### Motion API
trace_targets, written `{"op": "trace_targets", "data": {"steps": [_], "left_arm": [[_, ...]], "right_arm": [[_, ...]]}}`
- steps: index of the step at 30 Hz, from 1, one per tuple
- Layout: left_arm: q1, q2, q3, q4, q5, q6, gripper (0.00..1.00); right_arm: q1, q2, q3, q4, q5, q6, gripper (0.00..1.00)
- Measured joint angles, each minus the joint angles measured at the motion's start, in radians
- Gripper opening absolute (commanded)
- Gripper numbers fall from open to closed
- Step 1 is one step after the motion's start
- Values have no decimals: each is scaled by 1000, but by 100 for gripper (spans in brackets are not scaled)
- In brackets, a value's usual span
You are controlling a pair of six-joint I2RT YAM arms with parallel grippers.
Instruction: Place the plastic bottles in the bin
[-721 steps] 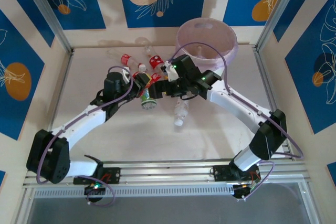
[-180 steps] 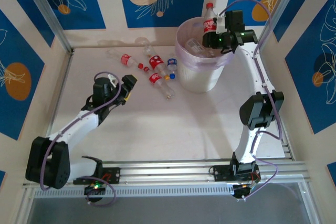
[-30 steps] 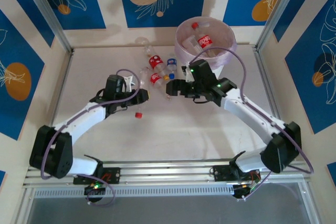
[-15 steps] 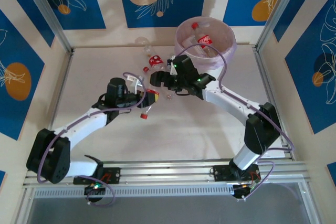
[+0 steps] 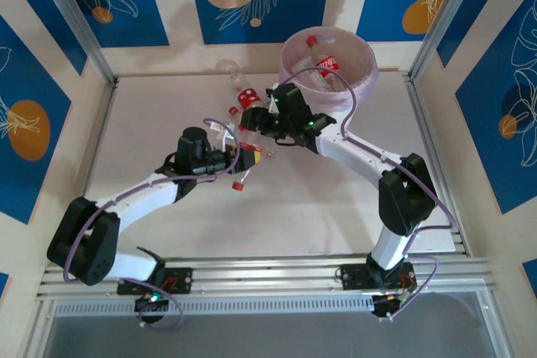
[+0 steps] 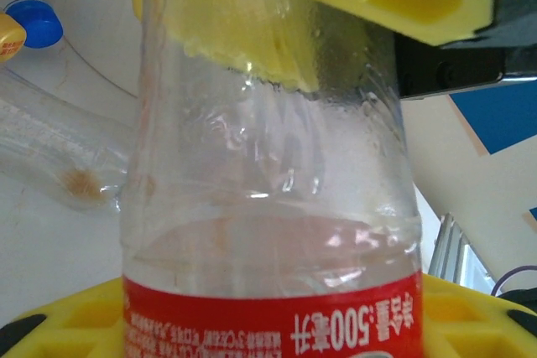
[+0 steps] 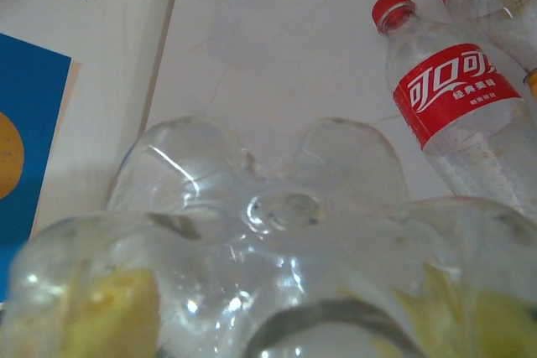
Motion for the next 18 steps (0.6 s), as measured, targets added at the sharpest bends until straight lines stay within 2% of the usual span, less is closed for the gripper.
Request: {"op": "trace_targets", "data": {"steps": [2,4,5,11,18], "left_arm": [[0,0,0,5,-3,2,70],[0,0,0,14,-4,2,92],[0,0,0,21,-5,-1,99],[-1,-41,0,7,7,3,100],[4,-281,0,-174,-6,57,100]], "right_arm": [[0,0,3,0,0,-3,55],[0,0,14,-8,3,-16,54],[0,0,22,-13,7,-25,54],[-2,0,124,-96,39,-127,49],[-15,0,408,-226,96,-352,48]]}}
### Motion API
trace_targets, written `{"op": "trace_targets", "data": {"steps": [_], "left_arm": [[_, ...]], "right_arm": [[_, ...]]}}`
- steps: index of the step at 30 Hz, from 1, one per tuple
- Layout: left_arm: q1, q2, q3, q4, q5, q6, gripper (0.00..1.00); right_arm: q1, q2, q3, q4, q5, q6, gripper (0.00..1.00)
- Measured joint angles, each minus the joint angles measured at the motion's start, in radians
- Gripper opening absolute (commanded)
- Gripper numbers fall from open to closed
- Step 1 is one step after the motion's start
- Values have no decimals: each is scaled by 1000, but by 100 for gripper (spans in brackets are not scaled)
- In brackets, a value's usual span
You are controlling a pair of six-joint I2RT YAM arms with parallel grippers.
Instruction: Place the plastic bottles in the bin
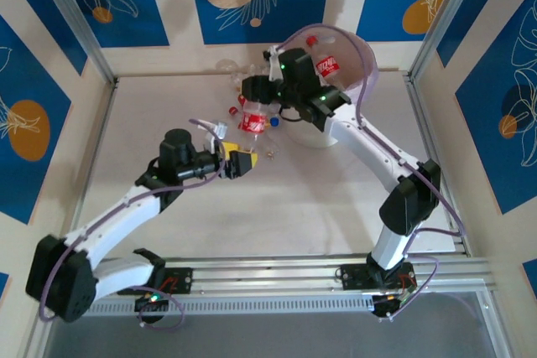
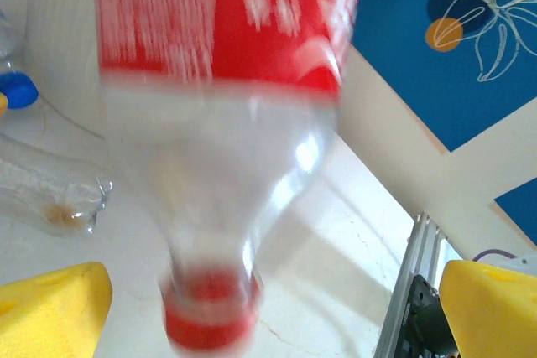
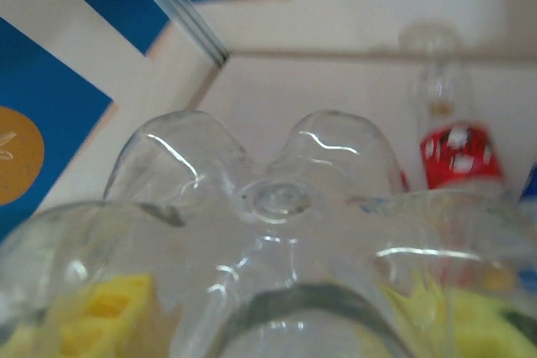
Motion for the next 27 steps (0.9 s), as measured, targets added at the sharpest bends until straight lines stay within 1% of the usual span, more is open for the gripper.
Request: {"op": "trace_targets", "data": {"steps": [3,6,9,13,16,21,27], "left_arm": [[17,-80,0,-56,-54,-2,100],[39,-90,0,-82,-107,-20,100],[47,-36,6,-119,-156,-45,99],[49,63,23,-175,-212,-85,99],[50,102,23,-191,-231,-119,97],[50,108,23,-184,-246,-161,97],[50,108,20,-179,-260,-172,97]], "right_arm": [[-3,0,145,-42,42,-105,47],[-14,0,262,-52,66,-192,45],[-48,23,401,-92,80,-261,44],[-135,103,611,-147,114,-354,43],[-208,169,733,-188,140,-423,42],[-324,262,831,-231,166,-529,39],[-426,330,835,-255,171,-624,39]]}}
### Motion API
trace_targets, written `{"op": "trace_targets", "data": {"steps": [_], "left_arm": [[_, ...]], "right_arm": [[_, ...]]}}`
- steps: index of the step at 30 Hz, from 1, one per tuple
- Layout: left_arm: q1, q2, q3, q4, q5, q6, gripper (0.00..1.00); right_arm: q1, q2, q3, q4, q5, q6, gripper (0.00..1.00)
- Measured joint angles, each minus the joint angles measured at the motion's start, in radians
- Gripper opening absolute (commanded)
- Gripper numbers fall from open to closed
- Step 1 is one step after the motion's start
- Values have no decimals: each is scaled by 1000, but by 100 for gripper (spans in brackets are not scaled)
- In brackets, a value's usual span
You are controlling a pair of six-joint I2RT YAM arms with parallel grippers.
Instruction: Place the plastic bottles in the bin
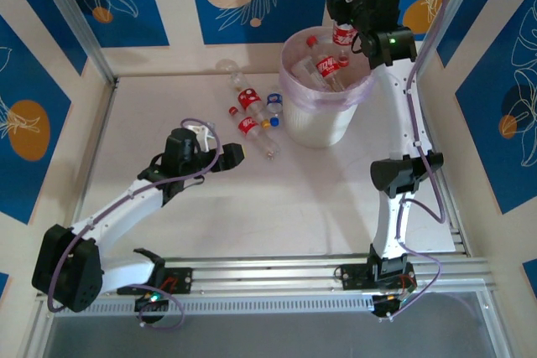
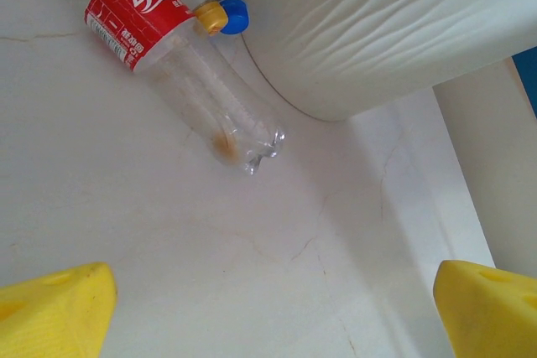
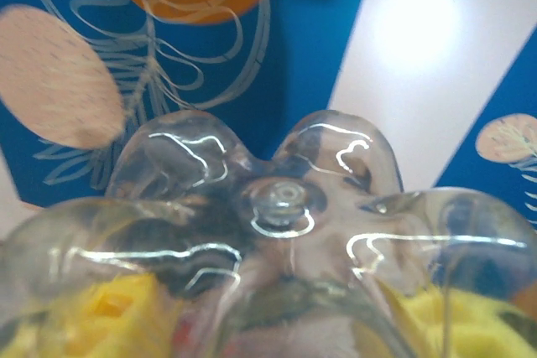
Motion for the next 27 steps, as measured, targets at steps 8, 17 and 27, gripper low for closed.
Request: {"op": "trace_targets", "data": {"steps": [8,17,27], "left_arm": [[1,0,-2,3,-4,-8,97],[2,1,-3,8,-6,-18,97],[2,53,-17,41,-6,-44,96]], "right_arm": [[-24,19,-82,-1,-1,-61,40],[-33,38,-214,5,-5,-84,44],[-43,89,-238,-30,-43,-61,62]]}}
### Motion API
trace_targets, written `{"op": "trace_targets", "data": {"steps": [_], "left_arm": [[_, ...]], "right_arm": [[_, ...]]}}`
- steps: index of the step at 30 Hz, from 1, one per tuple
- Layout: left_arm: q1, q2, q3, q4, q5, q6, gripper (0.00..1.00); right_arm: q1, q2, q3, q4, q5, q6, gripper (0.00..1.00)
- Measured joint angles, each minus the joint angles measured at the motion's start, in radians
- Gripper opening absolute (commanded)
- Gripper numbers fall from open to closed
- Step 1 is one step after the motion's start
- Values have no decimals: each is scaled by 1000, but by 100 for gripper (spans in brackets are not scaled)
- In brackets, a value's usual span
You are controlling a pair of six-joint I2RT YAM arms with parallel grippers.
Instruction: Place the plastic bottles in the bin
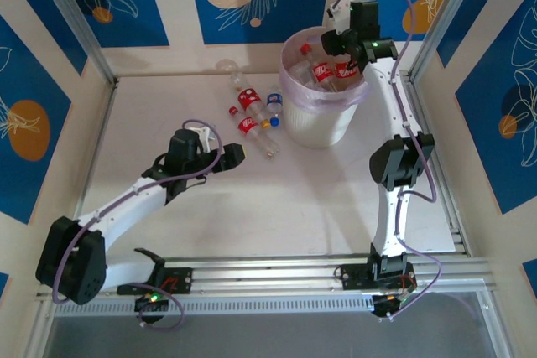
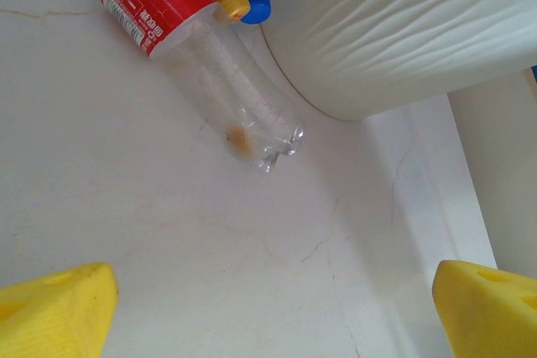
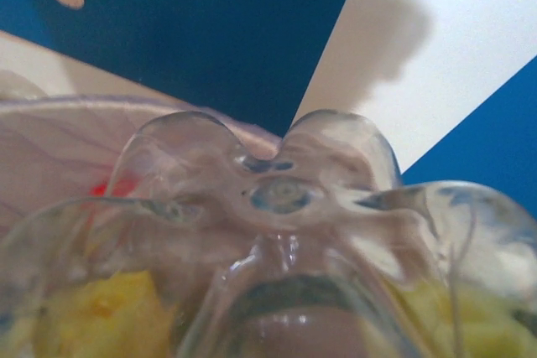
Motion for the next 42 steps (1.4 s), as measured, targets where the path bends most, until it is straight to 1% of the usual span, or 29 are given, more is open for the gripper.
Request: {"op": "trace_targets", "data": {"steps": [5,8,13,15,17,20,22,25,27,32,35,38,42], "left_arm": [[0,15,-5,19,0,-8,96],[0,15,-5,24,0,-12,96],[0,35,-5,44,3,-25,96],[0,45,-6,50,4,-28,95],[0,51,-6,61,4,-33,95],[0,63,-6,62,3,-50,95],[0,79,-3,61,-4,-61,95],[0,122,14,42,-47,-115,92],[0,159,34,32,-96,-177,90],[0,254,69,52,-174,-334,89],[0,327,129,50,-211,-392,90],[0,393,222,13,-272,-439,88],[0,504,421,-149,-396,-478,86]], "right_arm": [[2,25,5,-48,-18,27,77],[2,38,69,-90,-27,37,82],[2,48,243,-141,-42,42,82],[2,38,278,-145,-46,47,79],[1,24,276,-153,-49,54,75],[-3,-10,213,-167,-60,80,69],[-6,-39,142,-175,-72,105,69],[-6,-95,5,-174,-114,150,69],[-7,-138,-75,-175,-152,180,69],[-7,-261,-187,-168,-225,237,70],[-7,-367,-248,-157,-249,259,71],[-8,-476,-306,-146,-268,274,72],[-10,-616,-432,-109,-269,279,73]]}}
